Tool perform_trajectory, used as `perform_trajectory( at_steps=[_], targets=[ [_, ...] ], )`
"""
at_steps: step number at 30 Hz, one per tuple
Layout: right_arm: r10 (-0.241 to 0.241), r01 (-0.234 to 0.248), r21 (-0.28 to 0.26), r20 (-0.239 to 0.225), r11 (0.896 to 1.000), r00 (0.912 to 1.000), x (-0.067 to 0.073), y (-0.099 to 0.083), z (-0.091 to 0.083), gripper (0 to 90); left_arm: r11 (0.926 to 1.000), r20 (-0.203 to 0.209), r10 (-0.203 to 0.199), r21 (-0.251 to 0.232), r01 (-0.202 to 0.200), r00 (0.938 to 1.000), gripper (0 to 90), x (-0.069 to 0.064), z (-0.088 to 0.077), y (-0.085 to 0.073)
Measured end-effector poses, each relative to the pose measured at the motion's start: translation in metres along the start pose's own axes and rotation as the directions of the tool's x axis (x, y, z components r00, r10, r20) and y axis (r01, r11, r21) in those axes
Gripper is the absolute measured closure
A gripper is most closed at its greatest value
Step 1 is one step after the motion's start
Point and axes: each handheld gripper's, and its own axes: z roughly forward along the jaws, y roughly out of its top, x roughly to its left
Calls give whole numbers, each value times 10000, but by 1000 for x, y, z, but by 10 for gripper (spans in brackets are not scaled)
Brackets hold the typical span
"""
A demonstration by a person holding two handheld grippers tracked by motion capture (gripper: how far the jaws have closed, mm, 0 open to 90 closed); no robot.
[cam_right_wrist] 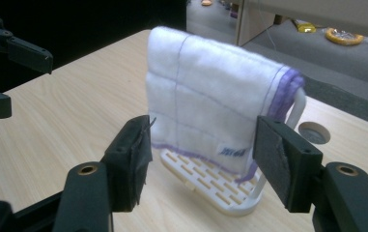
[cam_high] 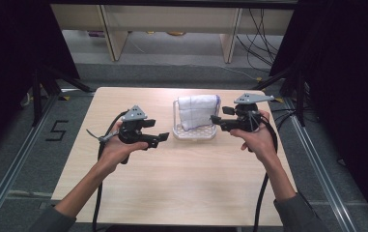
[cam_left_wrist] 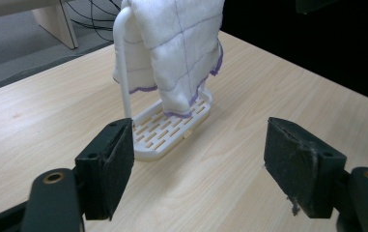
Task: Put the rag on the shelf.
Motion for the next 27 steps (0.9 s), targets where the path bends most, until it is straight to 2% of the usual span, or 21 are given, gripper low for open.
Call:
perform_trajectory(
  at_steps=[1, 3, 5, 6, 7, 10, 11, 12, 13, 18, 20, 22, 23, 25, 26, 27],
  targets=[
    [76, -76, 60, -20, 10000, 10000, 2, -2, 0, 396, 9999, 4, 121, 4, -121, 9999, 261, -1, 1, -2],
    [-99, 103, 151, -267, 9998, 9996, 6, -8, 4, 396, 9999, -38, 112, 58, -112, 9999, 258, -3, 2, -7],
    [55, -52, 214, -112, 9998, 9999, 8, -9, 3, 396, 9996, 34, 210, 189, -211, 9998, 257, -3, 2, -8],
    [-113, 116, 199, -190, 9997, 9998, 9, -10, 5, 396, 9996, 126, 229, 190, -231, 9997, 257, -4, 2, -9],
    [16, -9, 284, -238, 9996, 9997, 13, -13, 7, 395, 9996, 21, 237, 132, -237, 9997, 256, -7, 1, -11],
    [24, -10, 366, -380, 9993, 9993, 16, -15, 8, 395, 9996, 112, 283, 33, -283, 9995, 256, -8, 0, -14],
    [-260, 273, 315, -388, 9991, 9989, 16, -16, 9, 394, 9991, 32, 375, 178, -375, 9993, 256, -10, -2, -16],
    [7, 3, 280, -350, 9996, 9994, 19, -18, 9, 394, 9994, 108, 339, 80, -340, 9994, 255, -11, -2, -18],
    [2, 17, 407, -480, 9992, 9988, 20, -18, 9, 394, 9996, 104, 284, 78, -285, 9995, 255, -12, -2, -20],
    [-173, 196, 419, -548, 9989, 9983, 23, -21, 10, 389, 9997, 123, 184, 141, -185, 9998, 254, -13, -4, -26],
    [29, 4, 544, -596, 9985, 9982, 27, -24, 10, 388, 9999, 154, 150, 78, -152, 9998, 253, -13, -5, -31],
    [-59, 86, 470, -581, 9989, 9983, 28, -25, 11, 387, 9999, 105, 130, 95, -131, 9999, 252, -13, -6, -32],
    [-101, 131, 471, -631, 9988, 9980, 30, -26, 12, 386, 10000, 275, 72, 5, -72, 9996, 251, -13, -7, -36],
    [-124, 156, 507, -630, 9986, 9979, 32, -28, 11, 382, 10000, 272, 64, 47, -65, 9996, 251, -13, -9, -39],
    [-492, 534, 569, -735, 9969, 9961, 31, -28, 12, 382, 9999, 198, 65, 96, -66, 9998, 251, -13, -9, -40],
    [-248, 286, 538, -704, 9981, 9972, 33, -30, 12, 381, 10000, 190, 36, 46, -37, 9998, 251, -13, -10, -41]
  ],
)
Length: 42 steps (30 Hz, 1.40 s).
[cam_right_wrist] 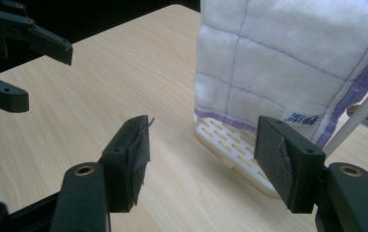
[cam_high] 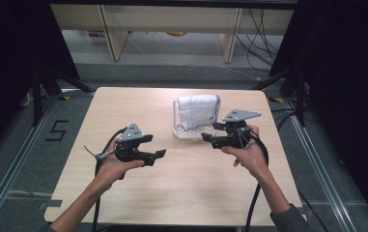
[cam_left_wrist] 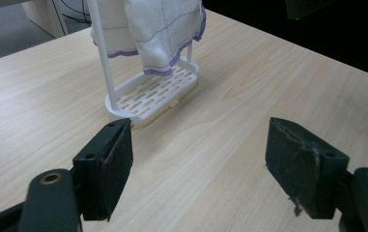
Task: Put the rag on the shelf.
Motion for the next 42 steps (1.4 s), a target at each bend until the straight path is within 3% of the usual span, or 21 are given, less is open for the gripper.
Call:
perform_trajectory(
  at_steps=[3, 5, 9, 10, 17, 19, 21, 22, 28, 30, 41, 42],
  targets=[
    [99, -97, 139, -125, 9999, 9999, 2, -2, 1, 379, 10000, 7, -60, -69, 60, 10000, 251, -1, -1, -3],
    [-255, 256, 70, -140, 9996, 9996, 1, -4, 2, 373, 10000, 25, -68, -17, 68, 10000, 250, -1, -1, -6],
    [210, -207, 192, -142, 9996, 9997, 6, -7, 1, 352, 9999, -80, -30, 137, 31, 10000, 248, -2, -2, -11],
    [-35, 37, 127, -143, 9999, 9999, 5, -8, 2, 337, 9999, -80, -30, 137, 31, 10000, 247, -2, -2, -11],
    [-25, 30, 336, -128, 9994, 9999, 11, -14, 3, 302, 9995, -146, -43, 304, 48, 9999, 242, 0, -4, -23],
    [164, -158, 295, -196, 9994, 9997, 14, -17, 2, 300, 9993, -109, -114, 348, 118, 9999, 238, 0, -4, -27],
    [44, -35, 253, -342, 9997, 9994, 13, -20, 3, 289, 9994, -100, -165, 311, 168, 9998, 234, -1, -4, -31],
    [161, -155, 292, -177, 9995, 9997, 16, -24, 1, 287, 9989, 20, -156, 452, 155, 9999, 231, -2, -5, -34],
    [241, -239, 122, -191, 9996, 9995, 22, -36, 1, 276, 9987, 13, -185, 475, 184, 9998, 228, -5, -6, -44],
    [-42, 49, 221, -310, 9997, 9995, 23, -42, 3, 276, 9984, -37, -104, 558, 106, 9999, 228, -7, -6, -48],
    [137, -107, 584, -502, 9982, 9986, 34, -58, 9, 276, 9971, 195, -208, 737, 193, 9996, 228, -15, -5, -64],
    [236, -196, 580, -693, 9981, 9973, 34, -63, 11, 277, 9973, 216, -187, 714, 171, 9996, 228, -16, -5, -65]
  ],
)
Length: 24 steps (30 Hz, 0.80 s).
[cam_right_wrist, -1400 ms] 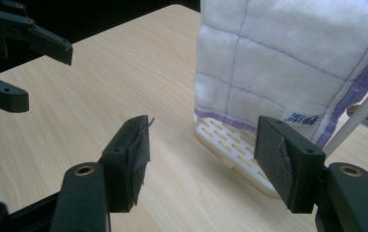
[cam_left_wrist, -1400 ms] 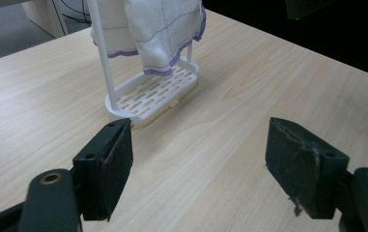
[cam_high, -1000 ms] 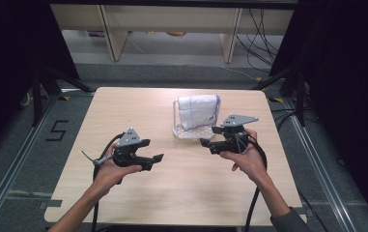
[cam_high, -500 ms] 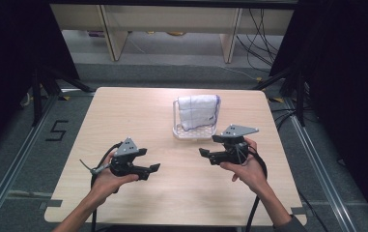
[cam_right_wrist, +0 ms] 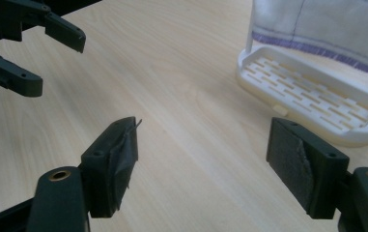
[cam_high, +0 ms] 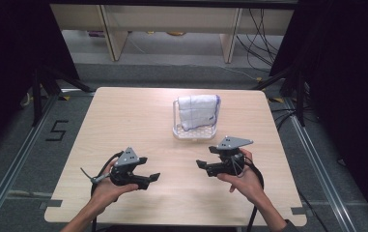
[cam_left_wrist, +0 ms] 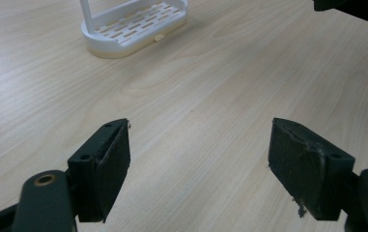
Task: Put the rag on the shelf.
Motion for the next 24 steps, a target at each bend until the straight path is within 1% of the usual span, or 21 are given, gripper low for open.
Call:
perform_trajectory(
  at_steps=[1, 2, 5, 6, 7, 9, 10, 11, 12, 13, 14, 15, 16, 17, 18, 19, 20, 21, 22, 23, 24],
  targets=[
    [0, 0, 0, 0, 10000, 10000, 0, 0, 0, 277, 10000, 27, -24, -3, 24, 10000, 228, -1, 0, -1],
    [-47, 47, 29, 160, 10000, 9999, 1, -3, -1, 277, 9999, -32, 9, 135, -8, 10000, 228, -2, -1, -3],
    [-22, 20, 140, 139, 9999, 9999, 1, -6, -3, 276, 9999, 62, 0, 144, 0, 10000, 227, -4, 0, -7],
    [-216, 215, 50, 134, 9998, 9997, -1, -8, -3, 277, 9999, 50, 16, 167, -16, 10000, 227, -5, 0, -9],
    [-31, 30, 154, 111, 9999, 9999, 0, -9, -4, 276, 9997, 43, 62, 242, -63, 10000, 227, -6, 0, -11],
    [-119, 117, 153, 156, 9998, 9998, 1, -14, -4, 276, 9993, 53, 69, 354, -70, 10000, 226, -8, 0, -16],
    [-252, 251, 186, 46, 9995, 9997, 1, -17, -3, 275, 9996, -34, -44, 290, 44, 10000, 226, -10, 0, -20],
    [-252, 251, 186, 46, 9995, 9997, 1, -17, -3, 275, 9996, -34, -44, 290, 44, 10000, 226, -10, 0, -20],
    [-112, 108, 259, 166, 9996, 9998, 2, -20, -4, 272, 9994, 16, -5, 357, 4, 10000, 226, -10, -1, -21],
    [-235, 232, 271, 92, 9994, 9997, 1, -21, -3, 272, 9994, 53, -31, 340, 29, 10000, 226, -11, -1, -23],
    [-187, 184, 263, 102, 9995, 9998, 1, -23, -3, 272, 9991, 1, 40, 433, -40, 10000, 225, -12, -2, -25],
    [-87, 80, 383, 163, 9992, 9998, 2, -24, -4, 272, 9990, 55, 54, 453, -57, 10000, 223, -12, -3, -26],
    [-125, 120, 355, 148, 9993, 9998, 2, -27, -4, 269, 9994, 18, -24, 338, 23, 10000, 220, -14, -3, -27],
    [-125, 120, 355, 148, 9993, 9998, 2, -27, -4, 269, 9983, -9, 235, 532, -234, 9997, 220, -12, -6, -28],
    [-119, 119, 399, -19, 9991, 9999, 3, -28, -4, 269, 9991, -80, 78, 407, -74, 9999, 219, -14, -7, -29],
    [-146, 140, 390, 144, 9991, 9998, 3, -29, -6, 268, 9992, -34, 90, 398, -88, 10000, 215, -15, -9, -32],
    [-146, 140, 390, 144, 9991, 9998, 3, -29, -6, 268, 9992, -34, 90, 398, -88, 10000, 213, -15, -9, -32],
    [-91, 88, 342, 95, 9994, 9999, 4, -30, -6, 266, 9990, -132, 119, 426, -114, 9998, 213, -16, -10, -34],
    [106, -107, 379, 17, 9992, 9999, 7, -33, -6, 262, 9992, -72, 112, 379, -109, 9999, 208, -16, -11, -36],
    [106, -107, 379, 17, 9992, 9999, 7, -33, -6, 262, 9992, -7, 124, 373, -123, 9999, 208, -17, -11, -38],
    [-37, 39, 429, -33, 9991, 10000, 8, -36, -7, 253, 9993, 57, 74, 357, -76, 10000, 205, -18, -12, -40]
  ],
)
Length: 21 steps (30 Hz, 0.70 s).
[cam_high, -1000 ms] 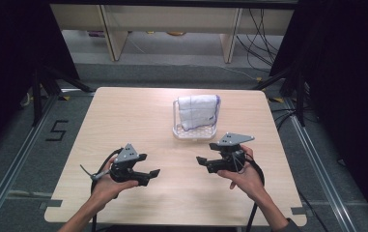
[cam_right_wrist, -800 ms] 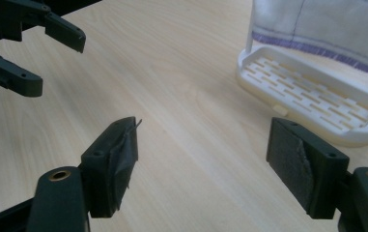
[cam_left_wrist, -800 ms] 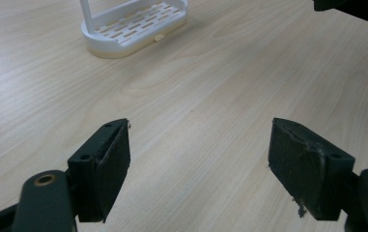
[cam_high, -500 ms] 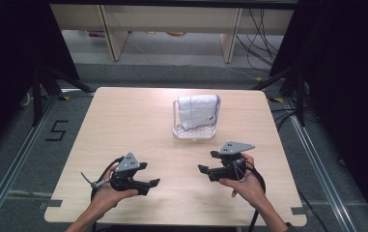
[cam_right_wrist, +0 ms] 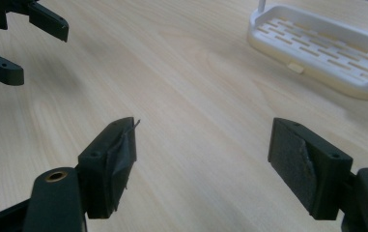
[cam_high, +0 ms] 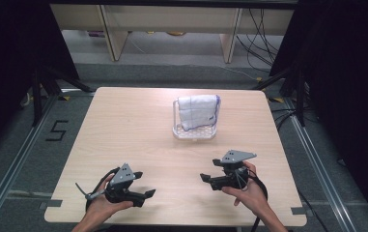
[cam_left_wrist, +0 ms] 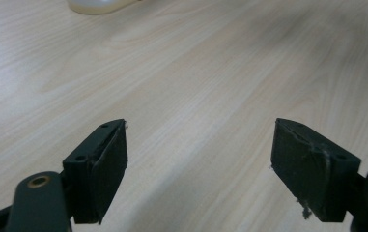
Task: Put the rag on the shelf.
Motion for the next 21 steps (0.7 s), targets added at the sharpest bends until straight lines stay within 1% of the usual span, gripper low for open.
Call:
perform_trajectory(
  at_steps=[1, 2, 3, 4, 5, 6, 7, 8, 9, 10, 11, 13, 14, 15, 16, 17, 18, 19, 20, 21],
  targets=[
    [0, 0, 0, 0, 10000, 10000, 0, 0, 0, 253, 10000, -13, -4, -21, 4, 10000, 205, -1, 0, -1],
    [-17, 17, 32, 167, 10000, 9999, 2, -3, -2, 242, 9999, -86, 150, 73, -150, 9998, 201, -1, -1, -4],
    [-17, 17, 32, 167, 10000, 9999, 2, -3, -2, 242, 10000, -85, 84, 46, -83, 9999, 201, -3, -1, -6],
    [-31, 30, 74, 135, 10000, 9999, 2, -4, -3, 223, 9999, -64, 87, 90, -87, 9999, 199, -4, -2, -7],
    [71, -72, 58, 200, 10000, 9998, 3, -5, -4, 201, 9993, -190, 267, 277, -262, 9995, 198, -4, -3, -9],
    [356, -360, 131, 291, 9993, 9989, 5, -7, -5, 198, 9999, -44, 73, 124, -72, 10000, 197, -7, -1, -12],
    [164, -168, 128, 303, 9998, 9994, 4, -8, -5, 200, 9988, -87, 326, 378, -322, 9994, 196, -6, -2, -13],
    [241, -244, 87, 361, 9997, 9991, 5, -11, -6, 200, 9996, -29, 218, 202, -217, 9998, 187, -9, -1, -15],
    [241, -244, 87, 361, 9997, 9991, 5, -11, -6, 200, 9996, -29, 218, 202, -217, 9998, 181, -9, -1, -15],
    [498, -504, 142, 376, 9986, 9980, 7, -13, -7, 203, 9994, 80, 216, 272, -219, 9997, 176, -9, -1, -15],
    [239, -243, 115, 335, 9996, 9992, 5, -14, -7, 205, 9997, -15, 186, 137, -186, 9998, 160, -10, -1, -16],
    [278, -281, 105, 313, 9995, 9991, 6, -16, -8, 205, 9997, -55, 196, 131, -195, 9998, 156, -10, -1, -16],
    [256, -257, 53, 177, 9997, 9995, 6, -18, -8, 205, 9995, -144, 255, 195, -252, 9996, 156, -10, -2, -17],
    [256, -257, 53, 177, 9997, 9995, 6, -18, -8, 205, 9999, -49, 117, 95, -116, 9999, 156, -12, -2, -17],
    [484, -488, 125, 252, 9987, 9985, 8, -20, -12, 191, 9997, -34, 202, 136, -202, 9998, 156, -12, -3, -18],
    [484, -488, 125, 252, 9987, 9985, 8, -20, -12, 191, 9996, -5, 205, 188, -204, 9998, 156, -12, -3, -18],
    [596, -599, 137, 212, 9981, 9980, 9, -23, -14, 174, 9996, 47, 205, 184, -206, 9998, 156, -13, -4, -19],
    [596, -599, 137, 212, 9981, 9980, 9, -23, -14, 174, 9998, 127, 123, 134, -124, 9998, 156, -14, -4, -20],
    [683, -686, 215, 175, 9974, 9975, 10, -27, -15, 166, 9998, 136, 180, 109, -182, 9997, 156, -17, -6, -21],
    [683, -686, 215, 175, 9974, 9975, 10, -27, -15, 166, 9998, 136, 180, 109, -182, 9997, 155, -17, -6, -21]
  ],
)
